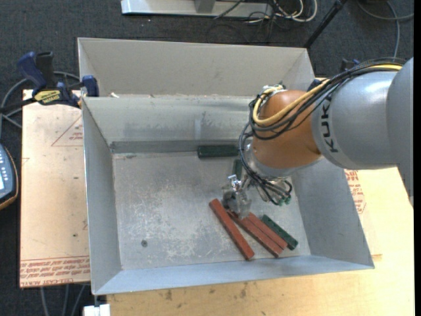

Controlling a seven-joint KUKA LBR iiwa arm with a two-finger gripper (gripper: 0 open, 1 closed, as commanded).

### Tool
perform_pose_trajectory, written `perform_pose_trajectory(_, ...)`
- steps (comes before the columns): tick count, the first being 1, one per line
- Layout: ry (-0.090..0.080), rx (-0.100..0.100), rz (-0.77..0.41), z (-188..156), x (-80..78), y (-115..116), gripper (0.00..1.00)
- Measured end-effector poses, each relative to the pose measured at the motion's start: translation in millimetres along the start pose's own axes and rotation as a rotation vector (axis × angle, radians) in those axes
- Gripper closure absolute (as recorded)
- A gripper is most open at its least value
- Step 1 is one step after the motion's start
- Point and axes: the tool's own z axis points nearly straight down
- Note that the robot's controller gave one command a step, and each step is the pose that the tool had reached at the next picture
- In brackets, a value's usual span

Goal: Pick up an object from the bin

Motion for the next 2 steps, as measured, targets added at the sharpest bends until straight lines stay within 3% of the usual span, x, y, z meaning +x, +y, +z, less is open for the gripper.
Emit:
perform_pose_trajectory(1,0.011,-0.002,0.000,3,3.3,0,0.00)
perform_pose_trajectory(2,0.015,-0.007,-0.619,-51,37.9,-6,0.00)
